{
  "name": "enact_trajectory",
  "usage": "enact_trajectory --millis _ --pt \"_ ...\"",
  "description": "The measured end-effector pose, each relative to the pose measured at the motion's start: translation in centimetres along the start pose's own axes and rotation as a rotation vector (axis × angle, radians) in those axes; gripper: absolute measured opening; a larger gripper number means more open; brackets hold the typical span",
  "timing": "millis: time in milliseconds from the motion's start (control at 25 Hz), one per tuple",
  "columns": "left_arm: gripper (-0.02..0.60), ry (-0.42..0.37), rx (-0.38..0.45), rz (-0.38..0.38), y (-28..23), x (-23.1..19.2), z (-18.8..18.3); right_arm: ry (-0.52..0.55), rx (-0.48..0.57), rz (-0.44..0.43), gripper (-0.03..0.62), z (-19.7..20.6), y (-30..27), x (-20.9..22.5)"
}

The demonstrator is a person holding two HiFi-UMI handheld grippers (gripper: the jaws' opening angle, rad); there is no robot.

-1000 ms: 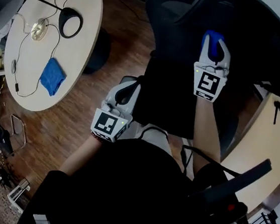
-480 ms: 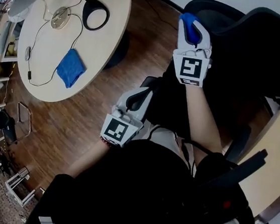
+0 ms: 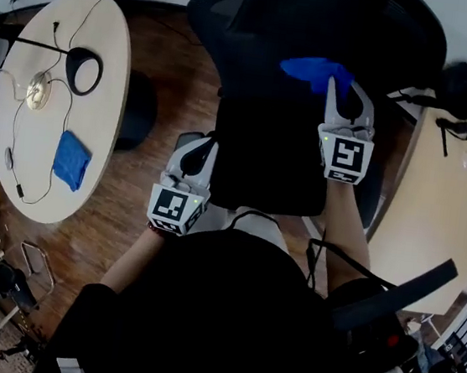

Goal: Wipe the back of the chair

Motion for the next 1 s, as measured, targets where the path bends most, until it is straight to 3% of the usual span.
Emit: enact_trajectory --millis 160,240,360,560,760,1000 --pt "0.006 0.167 0.0 0.099 -4.9 3.8 -0.1 -0.043 -0.105 0.224 0.034 5.4 6.0 12.8" --pt "0.006 0.163 0.003 0.124 -6.3 5.4 -1.2 -0.03 -0.122 0.29 0.034 6.9 7.3 17.0" --pt "0.006 0.139 -0.002 0.105 -7.4 6.3 -2.3 -0.004 -0.133 0.309 0.034 8.9 6.3 20.1" --pt "0.006 0.164 -0.022 0.02 -6.0 4.3 -1.7 0.023 -0.137 0.237 0.034 9.6 1.7 18.8" --pt "0.006 0.195 -0.009 -0.091 -3.5 1.0 -1.5 0.046 -0.087 0.238 0.034 8.5 -0.6 16.4" --pt "0.006 0.233 0.009 -0.161 -1.5 -1.7 -0.9 0.066 -0.016 0.149 0.034 5.8 -4.2 10.2"
Point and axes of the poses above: the fingertips, and each gripper's own axes: y backward along the fingers, x to its right, z out of its underside, the point moved 1 cm from there along y, backward along the fingers, and after that the axes turned 5 degrees about -x, right-handed, at the moved point
